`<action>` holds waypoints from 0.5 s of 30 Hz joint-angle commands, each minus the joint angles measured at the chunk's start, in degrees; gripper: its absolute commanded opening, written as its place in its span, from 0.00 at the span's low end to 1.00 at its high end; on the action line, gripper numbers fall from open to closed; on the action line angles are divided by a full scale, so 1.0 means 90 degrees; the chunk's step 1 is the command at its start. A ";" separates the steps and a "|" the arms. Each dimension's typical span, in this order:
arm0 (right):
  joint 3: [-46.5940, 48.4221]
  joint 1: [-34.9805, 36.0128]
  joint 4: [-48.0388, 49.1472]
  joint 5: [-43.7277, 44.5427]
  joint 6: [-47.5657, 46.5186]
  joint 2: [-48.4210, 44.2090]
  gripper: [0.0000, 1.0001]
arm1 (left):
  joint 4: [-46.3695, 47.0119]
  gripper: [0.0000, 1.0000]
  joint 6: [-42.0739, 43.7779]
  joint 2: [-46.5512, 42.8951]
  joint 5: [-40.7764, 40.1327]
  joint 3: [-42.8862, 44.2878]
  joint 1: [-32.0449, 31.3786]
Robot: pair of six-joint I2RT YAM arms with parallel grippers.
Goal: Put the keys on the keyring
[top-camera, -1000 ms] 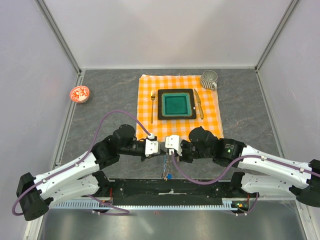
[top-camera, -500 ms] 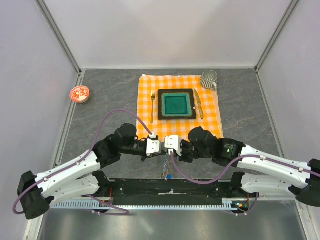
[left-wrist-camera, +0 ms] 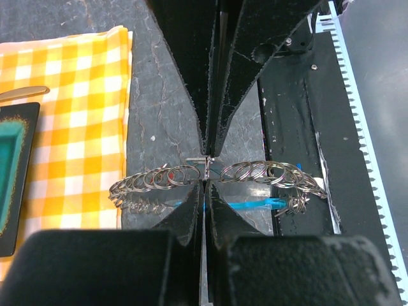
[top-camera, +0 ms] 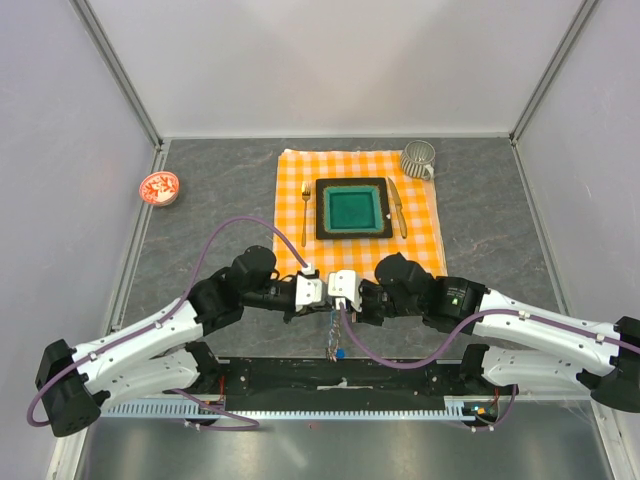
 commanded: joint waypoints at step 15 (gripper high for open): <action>0.0101 0.0047 0.0366 0.0201 0.0010 -0.0060 0.00 | 0.1386 0.02 -0.2057 -0.0763 -0.1114 -0.0272 -0.0032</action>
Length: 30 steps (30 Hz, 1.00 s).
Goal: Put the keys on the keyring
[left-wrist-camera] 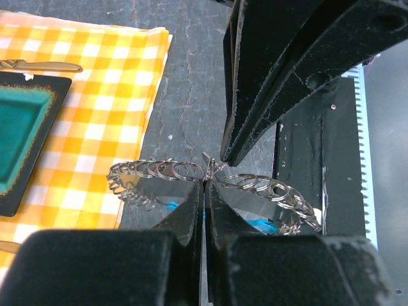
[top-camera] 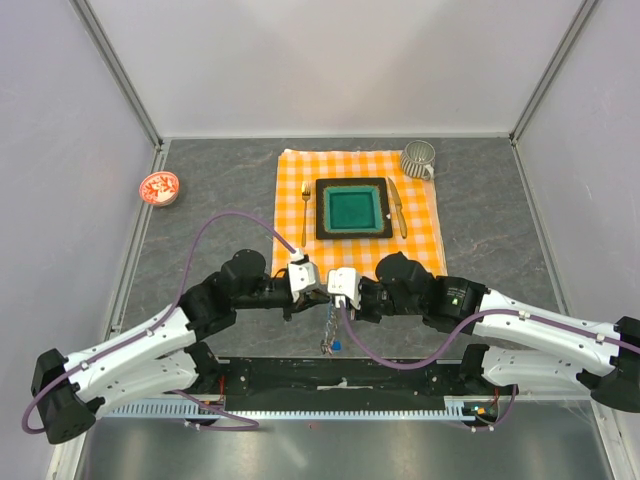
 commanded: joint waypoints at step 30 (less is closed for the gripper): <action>-0.0935 0.0054 0.1788 0.1467 0.1623 -0.0693 0.01 | 0.9098 0.02 -0.1374 0.0702 -0.0389 -0.2902 -0.0030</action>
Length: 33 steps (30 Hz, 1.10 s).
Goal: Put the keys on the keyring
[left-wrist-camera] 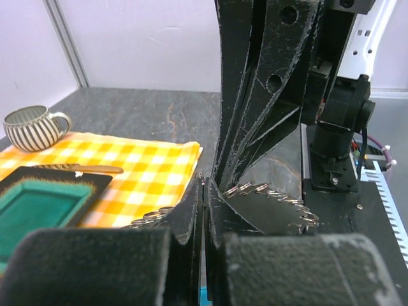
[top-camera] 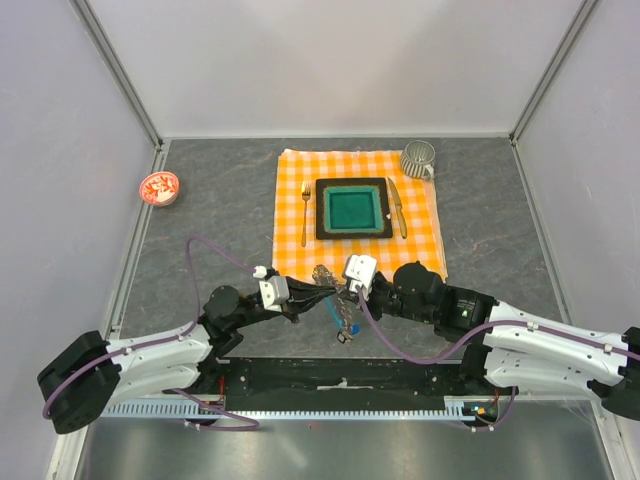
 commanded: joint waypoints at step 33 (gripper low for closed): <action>0.0120 -0.2268 0.1199 -0.4299 -0.0465 0.0044 0.40 | 0.1976 0.02 0.0260 -0.0254 0.0051 -0.0206 -0.0032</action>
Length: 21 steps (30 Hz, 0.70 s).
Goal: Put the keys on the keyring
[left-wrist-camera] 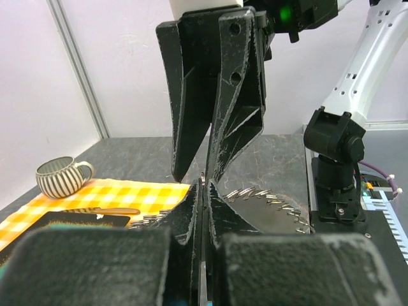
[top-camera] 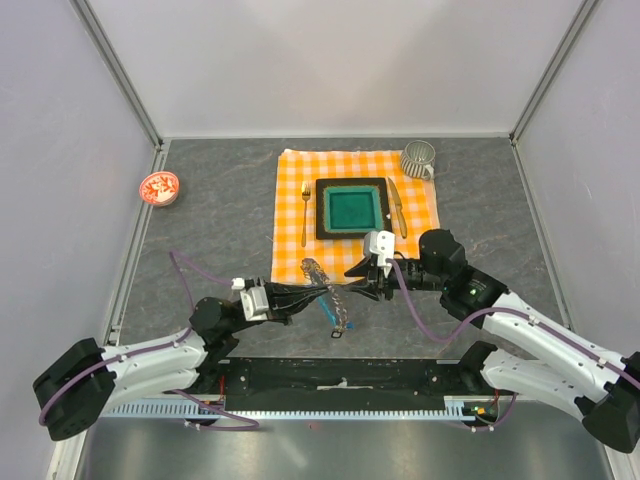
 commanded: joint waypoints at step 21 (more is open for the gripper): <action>0.0098 0.0001 0.0844 -0.1283 -0.0076 0.0415 0.27 | 0.0997 0.02 -0.0013 0.0392 0.0374 0.0454 -0.0030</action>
